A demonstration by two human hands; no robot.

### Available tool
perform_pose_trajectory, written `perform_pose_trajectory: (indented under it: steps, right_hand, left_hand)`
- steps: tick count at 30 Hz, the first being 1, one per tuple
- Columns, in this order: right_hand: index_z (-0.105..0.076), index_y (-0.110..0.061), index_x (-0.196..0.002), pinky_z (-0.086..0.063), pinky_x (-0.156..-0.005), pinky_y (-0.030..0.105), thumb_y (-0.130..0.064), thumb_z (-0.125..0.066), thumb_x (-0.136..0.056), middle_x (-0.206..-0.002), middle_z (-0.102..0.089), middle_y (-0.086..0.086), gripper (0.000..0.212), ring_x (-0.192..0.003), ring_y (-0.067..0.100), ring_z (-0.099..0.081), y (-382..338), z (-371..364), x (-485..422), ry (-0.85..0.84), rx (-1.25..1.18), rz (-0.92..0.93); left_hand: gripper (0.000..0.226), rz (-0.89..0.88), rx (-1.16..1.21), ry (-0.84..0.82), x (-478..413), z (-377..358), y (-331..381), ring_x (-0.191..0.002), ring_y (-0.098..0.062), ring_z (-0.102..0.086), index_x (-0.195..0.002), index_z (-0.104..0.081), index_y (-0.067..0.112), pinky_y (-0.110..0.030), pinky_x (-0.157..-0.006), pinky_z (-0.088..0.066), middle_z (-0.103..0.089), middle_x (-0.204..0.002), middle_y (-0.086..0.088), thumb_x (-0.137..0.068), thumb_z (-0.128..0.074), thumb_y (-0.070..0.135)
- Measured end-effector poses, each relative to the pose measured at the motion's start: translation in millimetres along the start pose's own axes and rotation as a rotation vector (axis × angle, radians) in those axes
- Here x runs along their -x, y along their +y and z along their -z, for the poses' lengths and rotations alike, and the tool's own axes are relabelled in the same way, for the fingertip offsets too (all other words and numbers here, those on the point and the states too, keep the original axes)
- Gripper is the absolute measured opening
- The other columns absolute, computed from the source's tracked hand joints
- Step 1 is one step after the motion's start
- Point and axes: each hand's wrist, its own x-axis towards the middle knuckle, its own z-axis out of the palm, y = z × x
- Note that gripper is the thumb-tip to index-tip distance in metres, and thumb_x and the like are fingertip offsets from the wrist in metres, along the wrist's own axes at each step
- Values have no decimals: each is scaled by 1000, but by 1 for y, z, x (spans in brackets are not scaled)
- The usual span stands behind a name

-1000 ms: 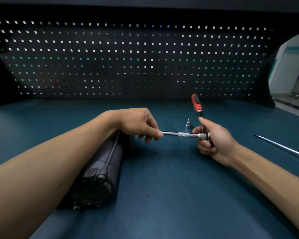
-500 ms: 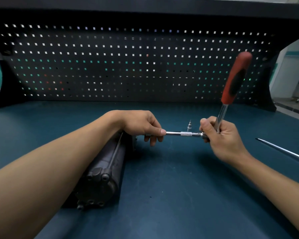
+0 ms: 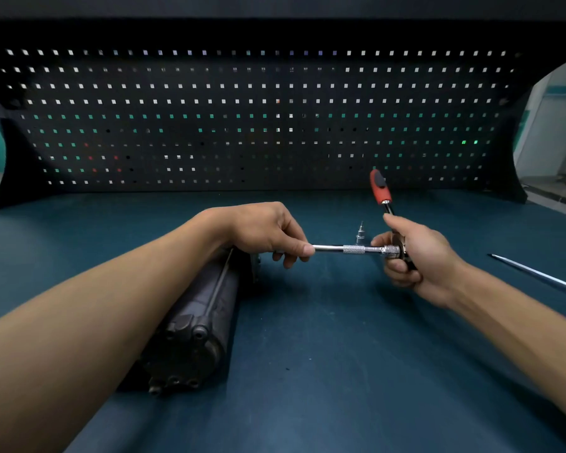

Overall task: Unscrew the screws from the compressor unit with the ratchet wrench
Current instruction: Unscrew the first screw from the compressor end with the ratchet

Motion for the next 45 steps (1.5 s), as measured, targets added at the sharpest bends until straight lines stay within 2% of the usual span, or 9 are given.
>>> perform_pose_trajectory:
  steps: [4, 9, 14, 19, 23, 26, 33, 41, 45]
  right_hand:
    - [-60, -14, -77, -20, -36, 23, -48, -47, -100, -42, -39, 3, 43, -34, 14, -25, 3, 1, 0, -4, 86, 36]
    - [-61, -20, -66, -36, -38, 18, -59, -60, -88, -49, -51, -3, 46, -42, 13, -48, 12, 5, 0, 83, 272, 363]
    - [-58, -20, -60, -44, -49, 21, -60, -61, -80, -53, -49, -5, 45, -51, 11, -50, 15, 8, 1, 52, 322, 578]
    - [-59, -12, -62, -40, -54, 23, -45, -63, -89, -56, -49, 9, 42, -54, 12, -46, 15, 8, 3, 50, 381, 727]
    - [-63, -8, -65, -34, -53, 21, -40, -61, -92, -60, -47, 13, 41, -55, 10, -41, 15, 5, 3, 71, 432, 787]
    - [-66, -8, -68, -35, -53, 33, -44, -59, -92, -58, -48, 17, 43, -55, 16, -42, 14, 6, 2, 73, 436, 766]
    - [-66, -10, -63, -39, -45, 17, -62, -55, -83, -50, -49, 1, 56, -46, 11, -47, 10, 3, 0, 85, 316, 552]
    - [-69, -14, -60, -35, -40, 17, -71, -53, -77, -44, -46, 2, 61, -40, 12, -42, 4, -2, 4, 81, 244, 398]
    - [-67, -12, -62, -31, -36, 18, -63, -51, -92, -42, -43, 4, 62, -37, 13, -38, 2, -3, 5, 95, 217, 322]
  left_hand:
    - [18, 2, -4, 2, 0, -1, -1, -62, -5, -55, -83, -76, 25, -16, -63, -43, -71, -71, 5, -91, -69, 40]
    - [26, 37, -40, -11, 0, -2, 2, -66, -7, -57, -95, -76, 22, -14, -64, -42, -72, -75, 6, -96, -60, 43]
    - [33, 77, -20, -60, 1, -2, 5, -66, -7, -57, -100, -76, 20, -14, -68, -43, -75, -81, 4, -101, -52, 42]
    - [32, 61, -8, -68, 1, -2, 7, -67, -9, -57, -91, -75, 18, -24, -77, -45, -74, -78, 2, -101, -53, 39]
    - [31, 45, -2, -42, 2, -1, 5, -65, -5, -56, -86, -73, 18, -17, -70, -44, -74, -76, 2, -99, -56, 40]
    - [29, 34, -17, -22, 2, -1, 4, -65, -4, -56, -87, -74, 18, -14, -65, -43, -74, -77, 3, -98, -59, 40]
    - [25, 8, -17, -15, 2, -1, 3, -65, -5, -54, -85, -75, 19, -20, -68, -44, -72, -73, 5, -95, -63, 39]
    - [25, 1, -19, -19, 3, 0, 1, -65, -6, -54, -86, -76, 19, -24, -69, -44, -72, -73, 5, -94, -65, 40]
    - [23, -7, -3, -16, 2, 0, -1, -66, -7, -54, -86, -77, 20, -27, -71, -44, -72, -73, 4, -92, -67, 39]
